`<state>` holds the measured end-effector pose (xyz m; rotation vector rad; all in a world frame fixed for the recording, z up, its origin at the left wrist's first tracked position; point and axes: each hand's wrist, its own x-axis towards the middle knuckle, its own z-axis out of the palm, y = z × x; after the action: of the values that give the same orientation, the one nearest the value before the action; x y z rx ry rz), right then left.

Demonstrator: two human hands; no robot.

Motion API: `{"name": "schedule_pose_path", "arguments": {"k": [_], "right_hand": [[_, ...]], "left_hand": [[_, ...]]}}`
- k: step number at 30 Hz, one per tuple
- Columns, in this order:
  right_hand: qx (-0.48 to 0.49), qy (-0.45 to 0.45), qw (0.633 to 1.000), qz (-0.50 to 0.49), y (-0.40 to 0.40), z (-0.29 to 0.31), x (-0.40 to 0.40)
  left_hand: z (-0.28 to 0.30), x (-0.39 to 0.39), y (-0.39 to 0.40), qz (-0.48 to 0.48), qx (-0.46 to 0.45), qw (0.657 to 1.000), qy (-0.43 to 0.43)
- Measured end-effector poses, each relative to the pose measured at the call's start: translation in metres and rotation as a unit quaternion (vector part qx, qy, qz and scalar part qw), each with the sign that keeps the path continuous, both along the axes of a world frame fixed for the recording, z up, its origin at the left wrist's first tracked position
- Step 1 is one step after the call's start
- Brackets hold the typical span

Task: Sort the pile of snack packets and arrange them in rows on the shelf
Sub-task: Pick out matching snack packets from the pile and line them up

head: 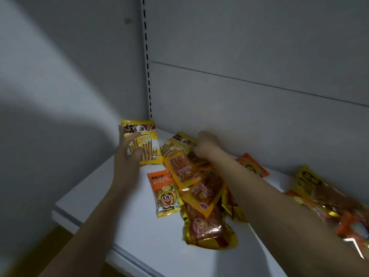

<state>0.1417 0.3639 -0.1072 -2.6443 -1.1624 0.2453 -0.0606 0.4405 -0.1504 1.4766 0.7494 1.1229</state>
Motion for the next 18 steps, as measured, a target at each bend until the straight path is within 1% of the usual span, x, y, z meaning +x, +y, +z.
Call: {"name": "schedule_pose_path", "arguments": {"k": [1,3,6,8,10,11,14,16,17,18], "right_hand": [[-0.004,0.003,1.000,-0.006,0.003,-0.002,0.000],[0.016,0.052,0.998,-0.021,0.008,-0.003,0.001],[0.119,0.153,0.981,-0.023,0.006,0.007,-0.001],[0.218,0.220,0.951,-0.020,-0.003,0.024,-0.007],[0.329,0.285,0.900,-0.030,-0.020,0.048,-0.010],[0.378,0.282,0.881,-0.030,-0.032,0.061,-0.008],[0.477,0.221,0.850,-0.040,-0.078,0.096,-0.006],[0.503,0.227,0.831,-0.062,-0.111,0.107,-0.010],[0.500,0.235,0.831,-0.069,-0.127,0.107,-0.014],[0.487,0.232,0.839,-0.074,-0.146,0.104,-0.018]], "left_hand": [[-0.001,0.000,0.001,-0.011,0.001,1.000,0.004],[0.001,0.001,-0.002,-0.028,-0.021,0.999,-0.016],[0.005,0.003,-0.008,0.002,-0.032,0.999,-0.013],[0.008,0.000,-0.008,0.038,-0.042,0.998,-0.030],[0.012,0.000,-0.006,0.053,-0.025,0.997,-0.043],[0.017,0.003,-0.008,0.048,-0.011,0.998,-0.041],[0.042,0.018,-0.029,0.015,0.011,0.999,-0.036],[0.059,0.030,-0.056,-0.060,0.028,0.998,-0.003],[0.064,0.036,-0.072,-0.115,0.017,0.993,0.011],[0.068,0.042,-0.091,-0.172,-0.012,0.985,0.017]]}}
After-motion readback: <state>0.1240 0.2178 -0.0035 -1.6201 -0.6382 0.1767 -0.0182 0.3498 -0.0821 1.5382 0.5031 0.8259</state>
